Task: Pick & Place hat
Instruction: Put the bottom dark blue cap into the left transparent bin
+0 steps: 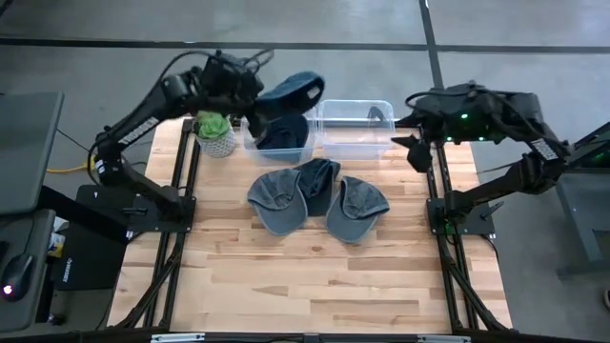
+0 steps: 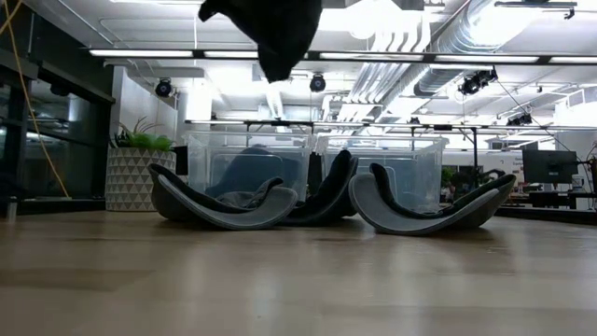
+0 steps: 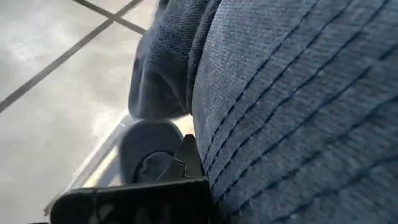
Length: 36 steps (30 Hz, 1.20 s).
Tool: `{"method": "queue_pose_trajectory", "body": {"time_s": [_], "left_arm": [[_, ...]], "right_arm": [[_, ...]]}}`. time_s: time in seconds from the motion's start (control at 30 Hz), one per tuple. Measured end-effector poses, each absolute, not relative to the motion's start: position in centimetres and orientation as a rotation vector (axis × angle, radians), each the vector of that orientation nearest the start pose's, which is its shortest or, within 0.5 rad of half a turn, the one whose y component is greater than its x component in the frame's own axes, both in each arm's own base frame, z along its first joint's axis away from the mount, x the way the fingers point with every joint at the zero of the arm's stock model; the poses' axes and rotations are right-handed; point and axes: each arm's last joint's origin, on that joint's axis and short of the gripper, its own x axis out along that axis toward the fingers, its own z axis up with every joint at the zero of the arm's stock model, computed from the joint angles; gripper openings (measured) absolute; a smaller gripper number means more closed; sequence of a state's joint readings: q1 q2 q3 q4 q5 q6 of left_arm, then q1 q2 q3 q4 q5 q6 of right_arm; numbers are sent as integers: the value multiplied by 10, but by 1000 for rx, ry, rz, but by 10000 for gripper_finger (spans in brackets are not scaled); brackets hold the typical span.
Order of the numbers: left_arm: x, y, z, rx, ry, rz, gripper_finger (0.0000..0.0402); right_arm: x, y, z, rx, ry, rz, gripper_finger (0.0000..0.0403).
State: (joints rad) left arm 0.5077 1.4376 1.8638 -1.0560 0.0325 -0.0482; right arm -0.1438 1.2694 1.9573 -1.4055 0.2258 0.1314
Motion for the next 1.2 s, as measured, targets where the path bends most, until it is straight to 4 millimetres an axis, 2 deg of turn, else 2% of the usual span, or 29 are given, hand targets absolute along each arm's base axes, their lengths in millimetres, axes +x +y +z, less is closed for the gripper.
{"method": "queue_pose_trajectory", "body": {"time_s": [0.17,0.27,0.63,0.77,1.03,1.2], "left_arm": [[218,143,475,-218,734,428,0],[223,155,472,-237,800,400,0],[255,192,425,-238,1128,342,0],[261,200,416,-233,1164,369,0],[260,203,415,-186,1202,433,0],[260,204,414,-174,1211,452,0]], "right_arm": [[174,-31,474,99,782,-381,222],[181,-32,463,102,818,-375,222],[206,-35,424,116,874,-366,222],[210,-35,413,141,897,-353,222],[216,-35,393,178,920,-324,222],[219,-34,390,190,909,-307,222]]}}
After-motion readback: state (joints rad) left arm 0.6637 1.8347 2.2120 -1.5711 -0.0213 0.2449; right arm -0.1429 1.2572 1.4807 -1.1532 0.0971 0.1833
